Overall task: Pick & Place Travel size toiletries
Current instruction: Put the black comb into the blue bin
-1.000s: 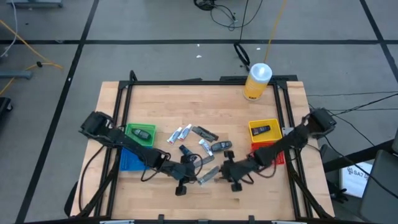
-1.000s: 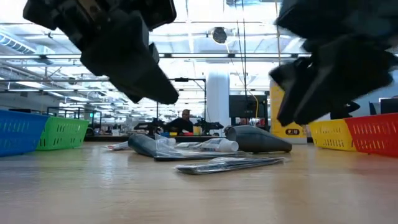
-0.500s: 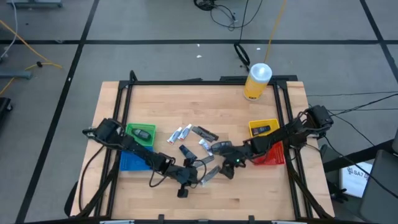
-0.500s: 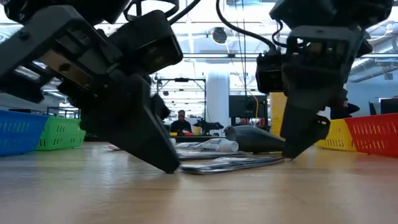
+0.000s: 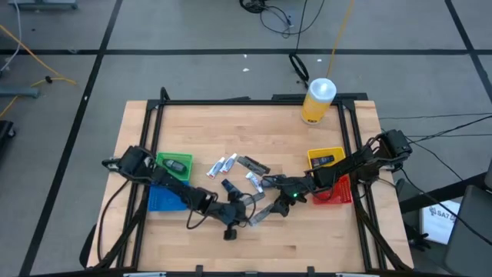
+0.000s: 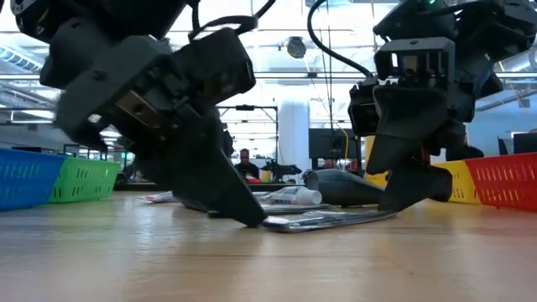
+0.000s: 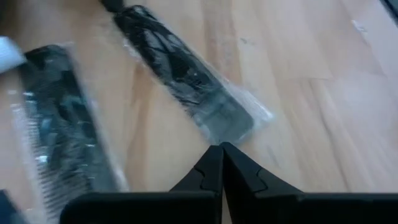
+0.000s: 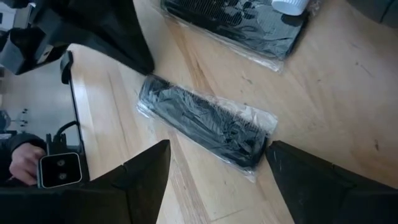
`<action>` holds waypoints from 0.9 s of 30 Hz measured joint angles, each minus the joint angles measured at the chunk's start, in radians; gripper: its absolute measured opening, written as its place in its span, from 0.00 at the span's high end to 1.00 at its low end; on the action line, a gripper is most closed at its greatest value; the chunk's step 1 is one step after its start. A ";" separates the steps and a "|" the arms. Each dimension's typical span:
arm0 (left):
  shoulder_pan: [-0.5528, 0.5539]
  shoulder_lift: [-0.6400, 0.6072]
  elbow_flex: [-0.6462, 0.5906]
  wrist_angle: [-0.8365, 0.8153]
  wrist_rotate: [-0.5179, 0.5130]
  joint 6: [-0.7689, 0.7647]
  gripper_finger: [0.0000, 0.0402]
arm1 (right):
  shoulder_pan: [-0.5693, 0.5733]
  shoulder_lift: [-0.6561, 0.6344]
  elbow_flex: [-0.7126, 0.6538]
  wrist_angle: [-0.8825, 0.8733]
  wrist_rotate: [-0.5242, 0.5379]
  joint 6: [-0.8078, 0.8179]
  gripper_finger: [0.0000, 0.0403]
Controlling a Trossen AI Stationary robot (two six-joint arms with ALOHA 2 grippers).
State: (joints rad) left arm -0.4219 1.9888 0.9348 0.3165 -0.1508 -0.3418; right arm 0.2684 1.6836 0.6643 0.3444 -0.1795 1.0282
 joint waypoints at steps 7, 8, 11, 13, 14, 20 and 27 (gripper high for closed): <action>0.010 -0.001 -0.001 0.000 -0.046 -0.004 0.98 | 0.001 0.000 -0.002 0.045 -0.007 0.008 0.34; 0.009 -0.008 -0.001 -0.010 -0.057 -0.003 0.99 | 0.001 -0.001 -0.003 0.045 -0.008 0.008 0.34; 0.000 -0.056 -0.004 -0.081 -0.067 -0.003 0.99 | 0.001 -0.002 -0.003 0.039 -0.008 0.011 0.34; -0.016 -0.096 -0.004 -0.124 -0.070 -0.007 0.98 | 0.002 -0.003 -0.003 0.029 -0.008 0.010 0.34; -0.026 -0.117 -0.004 -0.147 -0.070 -0.007 0.98 | 0.002 -0.003 -0.002 0.023 -0.008 0.010 0.34; -0.078 -0.131 -0.003 -0.172 0.040 -0.007 0.99 | 0.003 -0.004 -0.001 0.004 -0.007 0.030 0.34; -0.074 -0.074 -0.002 -0.097 0.046 -0.011 0.99 | 0.003 -0.005 0.000 -0.013 -0.004 0.054 0.34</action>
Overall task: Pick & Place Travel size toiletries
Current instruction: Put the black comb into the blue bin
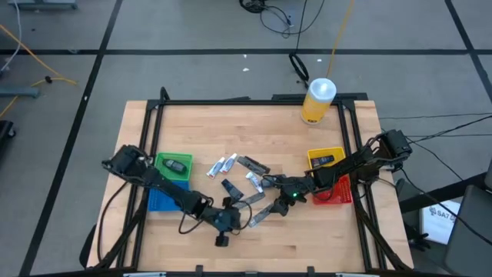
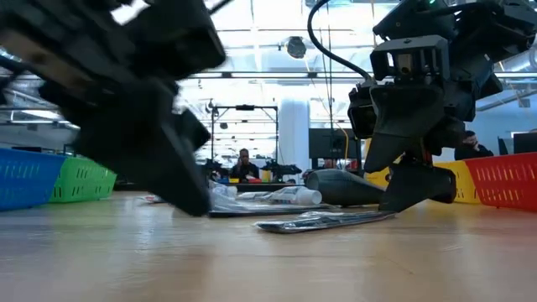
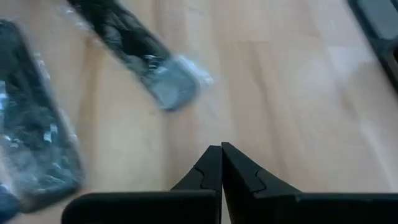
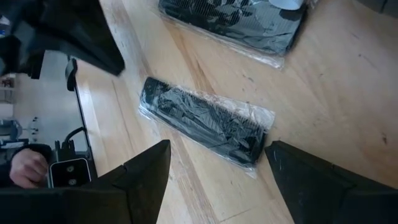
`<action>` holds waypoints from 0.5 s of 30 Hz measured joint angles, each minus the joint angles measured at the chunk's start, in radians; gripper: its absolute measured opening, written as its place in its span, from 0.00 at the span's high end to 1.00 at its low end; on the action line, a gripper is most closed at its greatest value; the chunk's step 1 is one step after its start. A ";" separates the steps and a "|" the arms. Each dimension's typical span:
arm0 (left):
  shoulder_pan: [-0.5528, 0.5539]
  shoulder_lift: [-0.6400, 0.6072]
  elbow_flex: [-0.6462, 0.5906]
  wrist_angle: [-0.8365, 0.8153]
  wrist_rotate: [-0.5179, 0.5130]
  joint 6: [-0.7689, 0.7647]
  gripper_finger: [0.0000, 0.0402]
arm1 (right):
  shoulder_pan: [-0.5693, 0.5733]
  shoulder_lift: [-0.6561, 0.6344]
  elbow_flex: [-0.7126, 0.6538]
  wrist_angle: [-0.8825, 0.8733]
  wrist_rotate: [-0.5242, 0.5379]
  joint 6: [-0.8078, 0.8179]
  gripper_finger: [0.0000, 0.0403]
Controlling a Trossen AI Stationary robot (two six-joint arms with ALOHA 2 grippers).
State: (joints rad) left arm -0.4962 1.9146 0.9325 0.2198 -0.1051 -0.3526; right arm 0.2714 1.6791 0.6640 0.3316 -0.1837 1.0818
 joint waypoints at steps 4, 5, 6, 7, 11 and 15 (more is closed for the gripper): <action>0.022 0.053 0.000 0.082 -0.002 -0.022 0.99 | -0.003 0.000 0.000 -0.001 -0.002 0.018 0.34; 0.026 0.064 0.001 0.098 0.001 -0.027 0.99 | -0.003 0.000 0.000 -0.001 -0.001 0.023 0.34; 0.030 0.072 0.002 0.110 0.000 -0.034 0.99 | -0.003 0.000 0.000 0.000 -0.001 0.030 0.34; 0.034 0.074 0.002 0.117 -0.001 -0.041 1.00 | -0.003 0.000 0.000 0.000 -0.001 0.033 0.34; 0.049 0.075 0.002 0.136 -0.025 -0.054 0.98 | -0.002 0.000 0.000 0.009 -0.002 0.061 0.34; 0.064 0.077 0.000 0.161 -0.034 -0.060 0.99 | -0.002 0.004 -0.004 0.079 -0.035 0.066 0.34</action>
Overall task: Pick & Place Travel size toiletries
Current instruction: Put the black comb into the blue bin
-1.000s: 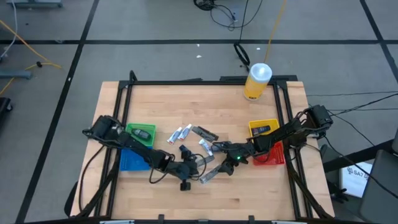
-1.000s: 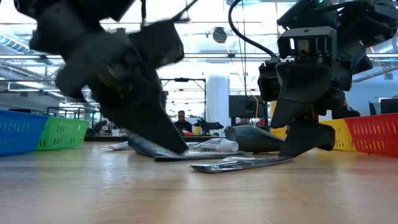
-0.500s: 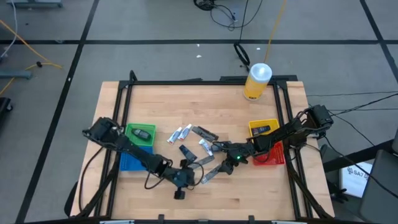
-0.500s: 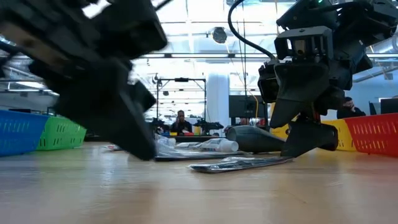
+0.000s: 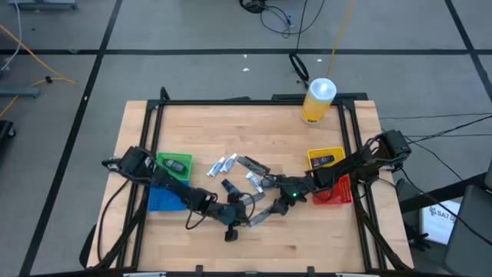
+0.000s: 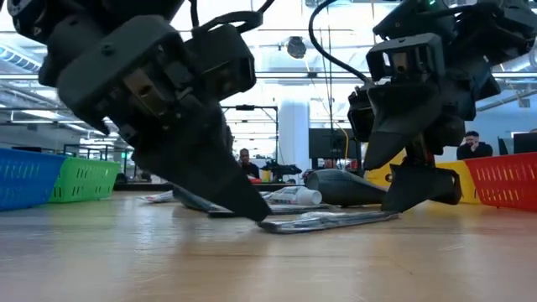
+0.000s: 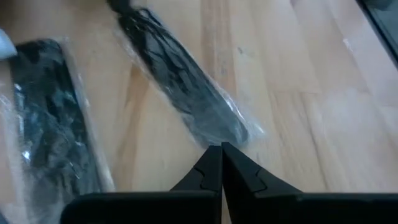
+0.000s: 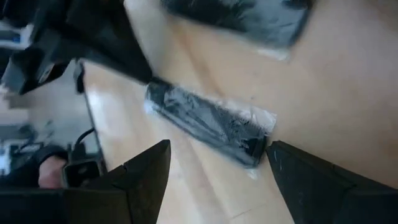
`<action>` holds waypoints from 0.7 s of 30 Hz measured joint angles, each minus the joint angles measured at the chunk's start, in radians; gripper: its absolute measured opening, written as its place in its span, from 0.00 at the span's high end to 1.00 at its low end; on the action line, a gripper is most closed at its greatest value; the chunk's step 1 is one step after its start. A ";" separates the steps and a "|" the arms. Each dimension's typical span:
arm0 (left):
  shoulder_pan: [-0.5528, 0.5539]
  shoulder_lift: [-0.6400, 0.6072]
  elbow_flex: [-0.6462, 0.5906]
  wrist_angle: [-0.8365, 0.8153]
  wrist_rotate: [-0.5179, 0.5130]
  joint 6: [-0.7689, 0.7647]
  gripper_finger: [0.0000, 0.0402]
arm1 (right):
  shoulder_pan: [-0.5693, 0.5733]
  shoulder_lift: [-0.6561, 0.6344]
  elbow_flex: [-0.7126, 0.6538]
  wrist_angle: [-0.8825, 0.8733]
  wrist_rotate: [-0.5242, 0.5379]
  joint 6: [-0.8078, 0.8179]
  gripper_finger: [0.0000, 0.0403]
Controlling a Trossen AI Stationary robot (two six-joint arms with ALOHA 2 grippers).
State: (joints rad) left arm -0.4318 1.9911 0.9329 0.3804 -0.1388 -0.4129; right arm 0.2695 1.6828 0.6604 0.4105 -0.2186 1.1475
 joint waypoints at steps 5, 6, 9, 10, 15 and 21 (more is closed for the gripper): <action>0.015 0.000 0.000 -0.012 -0.015 -0.001 0.98 | 0.003 0.000 0.000 0.047 -0.050 -0.001 0.34; 0.017 0.000 0.000 -0.012 -0.016 -0.001 0.98 | 0.002 0.000 0.000 0.046 -0.055 -0.003 0.34; 0.019 -0.001 0.000 -0.024 -0.023 0.004 0.99 | 0.006 -0.001 0.000 0.047 -0.052 -0.008 0.34; 0.019 -0.007 0.000 -0.038 -0.027 0.011 0.99 | 0.007 -0.001 0.000 0.046 -0.052 -0.008 0.34; 0.005 -0.113 0.002 -0.168 -0.055 -0.012 0.98 | 0.006 -0.001 0.001 0.009 -0.042 -0.031 0.34; -0.076 -0.156 0.002 -0.247 -0.077 -0.034 1.00 | 0.018 -0.004 0.004 -0.053 -0.017 -0.027 0.34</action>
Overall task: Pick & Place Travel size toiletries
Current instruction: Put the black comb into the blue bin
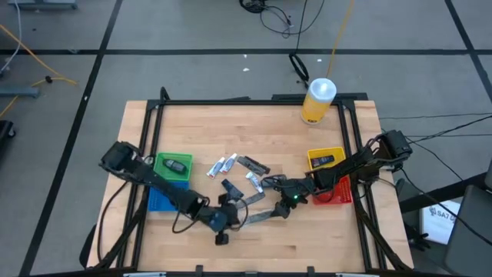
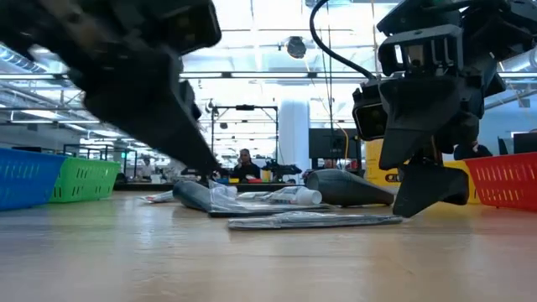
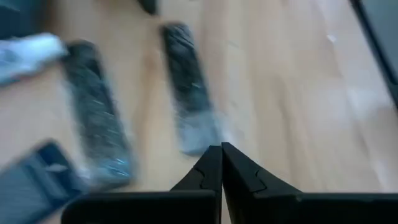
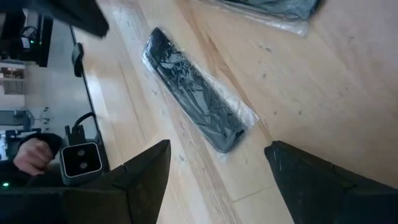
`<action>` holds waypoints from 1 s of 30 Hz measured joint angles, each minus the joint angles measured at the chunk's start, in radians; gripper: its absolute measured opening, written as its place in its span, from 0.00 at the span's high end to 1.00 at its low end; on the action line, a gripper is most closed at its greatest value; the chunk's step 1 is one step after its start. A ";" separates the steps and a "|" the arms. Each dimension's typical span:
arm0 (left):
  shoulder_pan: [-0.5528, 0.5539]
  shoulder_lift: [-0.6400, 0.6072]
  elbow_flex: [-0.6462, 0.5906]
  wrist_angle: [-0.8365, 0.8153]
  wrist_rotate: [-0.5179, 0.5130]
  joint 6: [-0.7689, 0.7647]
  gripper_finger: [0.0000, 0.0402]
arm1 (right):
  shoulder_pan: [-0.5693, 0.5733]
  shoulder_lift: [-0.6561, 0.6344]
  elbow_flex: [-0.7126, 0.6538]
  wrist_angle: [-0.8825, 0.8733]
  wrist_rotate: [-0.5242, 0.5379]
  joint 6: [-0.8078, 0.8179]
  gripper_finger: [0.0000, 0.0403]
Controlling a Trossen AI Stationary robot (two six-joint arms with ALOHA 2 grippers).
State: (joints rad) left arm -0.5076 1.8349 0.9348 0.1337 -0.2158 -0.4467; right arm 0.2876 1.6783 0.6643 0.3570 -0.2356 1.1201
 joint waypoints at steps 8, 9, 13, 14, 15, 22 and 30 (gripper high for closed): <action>0.014 0.124 0.002 0.113 0.047 -0.010 0.99 | 0.008 0.000 0.000 0.000 0.008 0.017 0.34; 0.020 0.137 0.002 0.130 0.055 -0.012 0.99 | 0.008 0.000 0.000 0.000 0.010 0.017 0.34; 0.041 0.175 0.003 0.178 0.074 -0.015 1.00 | 0.009 0.003 0.000 0.000 0.029 0.012 0.34; 0.046 0.180 0.004 0.186 0.083 -0.015 0.99 | 0.009 0.005 0.000 0.001 0.031 0.004 0.34; 0.053 0.184 0.004 0.190 0.098 -0.014 0.99 | 0.010 0.006 0.000 0.001 0.037 -0.008 0.34; 0.076 0.191 0.003 0.217 0.136 0.003 0.99 | 0.009 0.008 -0.002 0.033 0.053 -0.033 0.34; 0.076 0.193 0.003 0.224 0.128 0.019 0.99 | 0.009 0.010 -0.004 0.136 0.045 -0.008 0.34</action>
State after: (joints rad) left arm -0.4313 2.0277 0.9375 0.3580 -0.0881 -0.4276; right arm 0.2966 1.6881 0.6601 0.4935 -0.1907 1.1124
